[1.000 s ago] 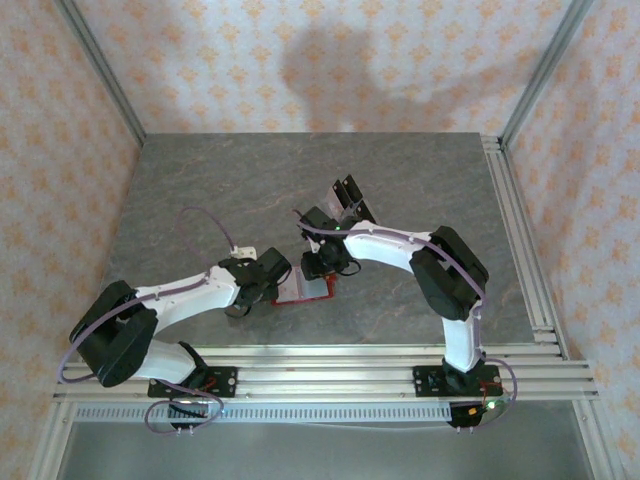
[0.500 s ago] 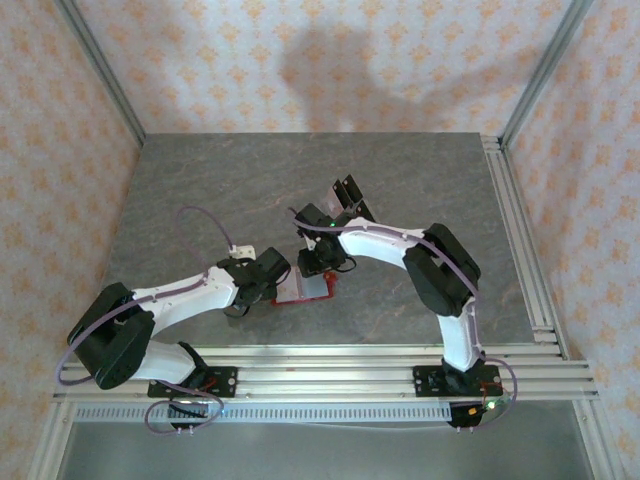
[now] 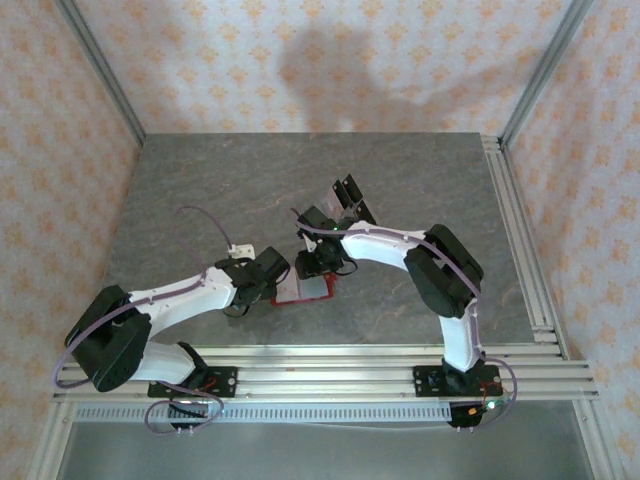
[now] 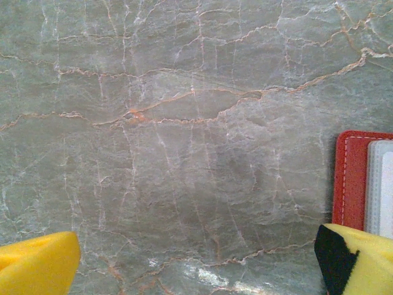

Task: Put the credit cards into the card holder
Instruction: Flip over the card slot in the card holder.

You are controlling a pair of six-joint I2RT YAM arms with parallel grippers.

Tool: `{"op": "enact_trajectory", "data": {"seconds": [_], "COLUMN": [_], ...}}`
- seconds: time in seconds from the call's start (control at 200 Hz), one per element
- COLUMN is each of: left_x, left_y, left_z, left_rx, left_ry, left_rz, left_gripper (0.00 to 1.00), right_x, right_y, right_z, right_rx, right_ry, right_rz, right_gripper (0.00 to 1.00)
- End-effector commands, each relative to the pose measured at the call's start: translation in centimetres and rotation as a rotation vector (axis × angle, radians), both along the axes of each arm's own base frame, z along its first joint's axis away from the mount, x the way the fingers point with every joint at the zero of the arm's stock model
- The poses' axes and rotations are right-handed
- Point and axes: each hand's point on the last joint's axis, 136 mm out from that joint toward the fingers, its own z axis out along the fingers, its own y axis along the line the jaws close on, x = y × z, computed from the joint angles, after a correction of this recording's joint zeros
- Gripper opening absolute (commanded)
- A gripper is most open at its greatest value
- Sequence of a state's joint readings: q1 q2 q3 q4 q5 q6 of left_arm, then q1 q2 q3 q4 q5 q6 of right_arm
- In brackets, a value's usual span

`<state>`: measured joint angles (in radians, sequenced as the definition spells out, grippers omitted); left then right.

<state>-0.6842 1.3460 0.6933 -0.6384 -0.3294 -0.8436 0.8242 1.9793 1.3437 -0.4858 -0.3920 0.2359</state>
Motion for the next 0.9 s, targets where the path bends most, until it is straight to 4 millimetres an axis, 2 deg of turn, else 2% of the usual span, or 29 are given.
{"op": "enact_trajectory", "data": {"seconds": [0.0, 0.19, 0.35, 0.621, 0.896], "left_x": [0.8, 1.0, 1.1, 0.6, 0.3], "left_y": [0.0, -0.5, -1.7, -4.8, -7.4], "left_z": [1.0, 1.1, 1.4, 2.5, 2.7], "left_rx": [-0.002, -0.025, -0.107, -0.296, -0.335], "left_ry": [-0.038, -0.043, -0.073, -0.153, -0.169], "left_rz": [0.009, -0.009, -0.038, -0.096, -0.163], "left_gripper": [1.00, 1.00, 1.00, 1.00, 1.00], "right_x": [-2.1, -2.3, -2.3, -2.3, -2.3], "right_y": [0.3, 0.8, 1.1, 1.1, 1.1], "right_z": [-1.0, -0.8, -0.8, -1.0, -1.1], "right_rx": [0.032, 0.068, 0.084, 0.087, 0.090], "right_ry": [0.101, 0.121, 0.127, 0.128, 0.128], "right_rz": [-0.009, -0.020, -0.029, -0.039, -0.044], "right_gripper": [0.44, 0.44, 0.44, 0.44, 0.44]}}
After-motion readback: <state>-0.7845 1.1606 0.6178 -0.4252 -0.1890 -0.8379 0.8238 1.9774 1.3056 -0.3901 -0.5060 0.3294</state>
